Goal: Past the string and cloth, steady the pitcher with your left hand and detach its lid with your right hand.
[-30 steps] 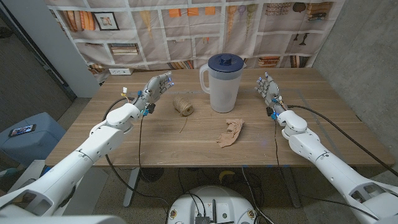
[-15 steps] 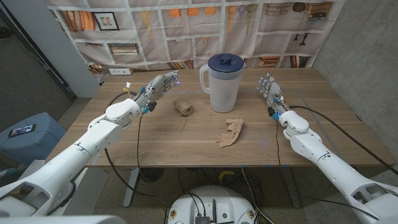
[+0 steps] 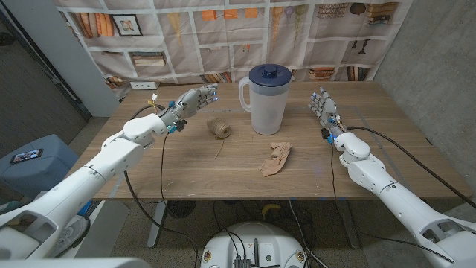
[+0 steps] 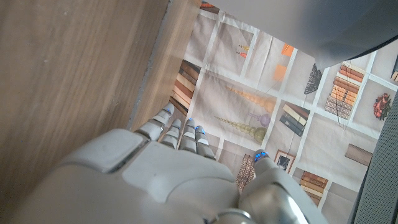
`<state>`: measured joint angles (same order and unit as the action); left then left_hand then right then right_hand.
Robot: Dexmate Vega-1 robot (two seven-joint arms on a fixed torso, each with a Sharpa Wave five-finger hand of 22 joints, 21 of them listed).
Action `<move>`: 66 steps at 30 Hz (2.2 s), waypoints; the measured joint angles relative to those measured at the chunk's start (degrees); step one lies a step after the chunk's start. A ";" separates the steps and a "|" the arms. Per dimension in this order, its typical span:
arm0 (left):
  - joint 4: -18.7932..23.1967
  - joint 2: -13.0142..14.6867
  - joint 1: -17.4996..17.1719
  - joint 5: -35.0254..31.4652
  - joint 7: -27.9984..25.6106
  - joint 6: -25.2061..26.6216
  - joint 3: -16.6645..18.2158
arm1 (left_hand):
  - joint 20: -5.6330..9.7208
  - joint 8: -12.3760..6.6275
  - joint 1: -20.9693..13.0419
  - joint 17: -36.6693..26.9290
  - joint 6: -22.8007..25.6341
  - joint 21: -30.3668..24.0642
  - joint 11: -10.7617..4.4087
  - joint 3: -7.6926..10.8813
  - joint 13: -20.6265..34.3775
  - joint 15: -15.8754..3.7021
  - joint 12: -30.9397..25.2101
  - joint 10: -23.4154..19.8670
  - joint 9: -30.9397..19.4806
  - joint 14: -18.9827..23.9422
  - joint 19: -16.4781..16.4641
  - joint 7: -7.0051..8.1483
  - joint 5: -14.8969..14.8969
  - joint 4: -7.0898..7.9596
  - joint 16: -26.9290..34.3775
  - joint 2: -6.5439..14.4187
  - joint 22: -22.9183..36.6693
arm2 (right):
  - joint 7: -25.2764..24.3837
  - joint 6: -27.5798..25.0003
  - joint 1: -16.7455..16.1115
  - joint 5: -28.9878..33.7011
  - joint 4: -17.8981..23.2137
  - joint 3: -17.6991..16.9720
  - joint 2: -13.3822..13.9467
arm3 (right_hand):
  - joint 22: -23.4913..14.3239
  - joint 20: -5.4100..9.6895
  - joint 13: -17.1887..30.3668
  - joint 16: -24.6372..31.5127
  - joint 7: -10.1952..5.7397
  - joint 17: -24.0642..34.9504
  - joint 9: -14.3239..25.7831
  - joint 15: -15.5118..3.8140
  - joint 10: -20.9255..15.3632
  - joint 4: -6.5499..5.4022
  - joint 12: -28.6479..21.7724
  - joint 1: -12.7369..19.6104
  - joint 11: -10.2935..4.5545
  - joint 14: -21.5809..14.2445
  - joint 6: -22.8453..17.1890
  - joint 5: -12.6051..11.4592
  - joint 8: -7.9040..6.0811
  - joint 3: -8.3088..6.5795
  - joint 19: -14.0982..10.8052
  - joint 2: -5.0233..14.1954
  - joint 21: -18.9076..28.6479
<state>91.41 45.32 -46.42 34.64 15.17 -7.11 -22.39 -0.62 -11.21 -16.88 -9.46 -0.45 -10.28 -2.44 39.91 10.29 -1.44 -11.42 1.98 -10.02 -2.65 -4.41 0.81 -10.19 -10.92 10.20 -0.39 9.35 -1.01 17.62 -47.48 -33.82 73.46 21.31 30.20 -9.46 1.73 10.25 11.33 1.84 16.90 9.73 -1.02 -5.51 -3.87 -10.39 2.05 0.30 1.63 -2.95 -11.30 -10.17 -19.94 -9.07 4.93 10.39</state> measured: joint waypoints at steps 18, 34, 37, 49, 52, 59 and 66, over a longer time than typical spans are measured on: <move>-2.78 -1.26 5.41 -2.97 4.32 0.11 -3.54 | -1.54 -0.27 -5.93 0.00 0.15 0.00 -0.88 0.69 -0.01 -0.45 -0.28 -2.66 0.01 4.35 0.30 -0.52 0.00 -0.18 0.66 -2.31 0.00 | -0.72 -0.06 -0.69 0.08 0.33 -0.26 0.12 | 0.00 0.00 0.00 0.36 0.00 -0.14 0.00 0.00 0.00 0.00 0.02 0.00 0.00 0.00 0.00 0.00 0.00 0.00 0.00 0.00 0.22; -6.16 -3.70 9.85 -6.03 6.60 0.20 -6.41 | -2.02 -0.71 -11.04 0.00 2.06 0.00 -1.66 1.69 -0.01 -0.64 -0.78 -4.75 0.02 6.80 -1.28 -0.71 -0.22 -0.23 0.66 -3.35 0.00 | -0.51 0.11 -1.06 -0.34 0.29 -0.69 0.51 | 0.00 -0.42 0.00 0.36 0.00 -0.18 0.00 0.31 -0.01 0.00 0.02 0.00 0.00 -0.31 0.00 0.00 -0.25 0.00 -0.43 0.00 0.22; -7.12 -4.39 10.78 -6.08 6.66 0.17 -6.97 | -1.93 -1.38 -12.86 0.00 3.47 0.00 -1.92 1.97 -0.01 -0.69 -1.06 -6.07 0.02 7.92 -1.97 -0.72 -0.22 -0.19 0.66 -3.86 0.00 | -0.39 0.23 -1.06 -0.46 0.27 -0.70 0.51 | 0.00 -0.42 0.00 0.36 0.00 -0.42 0.00 0.31 -0.01 -0.18 0.02 0.00 0.00 -0.31 0.00 0.00 -0.25 0.17 -0.43 0.00 0.22; -9.05 -6.12 12.70 -7.87 7.49 -0.51 -8.31 | -2.22 -1.82 -16.85 0.01 5.49 -0.39 -2.29 2.33 -0.02 -0.69 -1.17 -7.64 0.02 9.76 -3.14 -0.30 -0.44 -0.09 0.66 -4.74 0.00 | 0.08 0.87 -1.13 -0.73 -0.47 -0.94 0.47 | 0.00 -0.63 0.00 0.35 -0.22 -0.32 0.00 0.31 -0.22 -0.50 -0.24 0.00 -0.21 -0.31 -0.22 0.00 -0.25 0.50 -0.63 0.00 0.22; -9.19 -6.40 12.87 -8.12 7.21 -0.51 -8.41 | -2.46 -1.83 -18.63 0.01 6.12 -0.39 -2.25 2.56 0.05 -0.75 -1.16 -8.67 -0.14 10.92 -3.73 -0.33 -0.44 -0.31 0.66 -4.75 0.00 | 0.26 1.00 -1.12 -0.77 -0.71 -0.94 0.43 | 0.00 -0.63 0.00 0.35 -0.22 -0.42 -0.01 0.31 -0.22 -0.48 -0.24 -0.01 -0.21 -0.31 -0.22 0.00 -0.25 0.48 -0.63 -0.02 0.22; -9.70 -7.16 13.21 -8.66 6.23 -0.51 -8.68 | -1.28 -1.83 -24.38 0.01 8.69 -0.38 -2.71 2.41 0.27 -0.79 -1.72 -12.72 -0.27 16.57 -6.31 -0.78 -0.44 -0.16 1.06 -5.49 0.15 | 0.65 1.27 -0.85 -0.85 -1.24 -0.94 0.26 | 0.00 -0.62 -0.01 0.70 -0.54 -0.41 -0.01 0.31 -0.22 -0.48 -0.24 -0.39 -0.21 -0.31 -0.54 0.00 -0.24 0.48 -0.63 -0.39 0.22; -10.86 -8.39 13.64 -9.15 5.10 -0.50 -9.04 | -0.17 -2.44 -28.02 0.01 12.95 -0.82 -2.66 1.07 0.10 -0.91 -2.15 -16.87 -0.27 20.85 -8.86 -1.19 -0.44 0.31 1.55 -6.06 0.14 | 0.78 1.39 -0.63 -0.89 -1.61 -0.94 0.19 | 0.00 -0.62 -0.01 0.81 -0.53 -0.41 -0.01 0.31 -0.22 -0.72 -0.24 -0.39 -0.21 -0.31 -0.53 0.00 -0.24 0.72 -0.63 -0.39 0.22</move>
<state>80.55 36.93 -32.78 25.49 20.27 -7.61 -31.42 -0.80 -13.65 -44.90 -9.45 12.51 -11.10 -5.11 40.98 10.39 -2.35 -13.57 -14.89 -10.29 18.20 -13.27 -0.38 -10.63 -10.61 11.75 -6.46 9.49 -0.23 19.01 -48.11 -34.71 71.84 20.36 30.39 -9.45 1.11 10.25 12.14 1.31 16.49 9.73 -0.71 -5.73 -4.60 -10.64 1.66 0.09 1.32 -3.48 -11.30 -10.41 -19.22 -9.70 4.53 10.60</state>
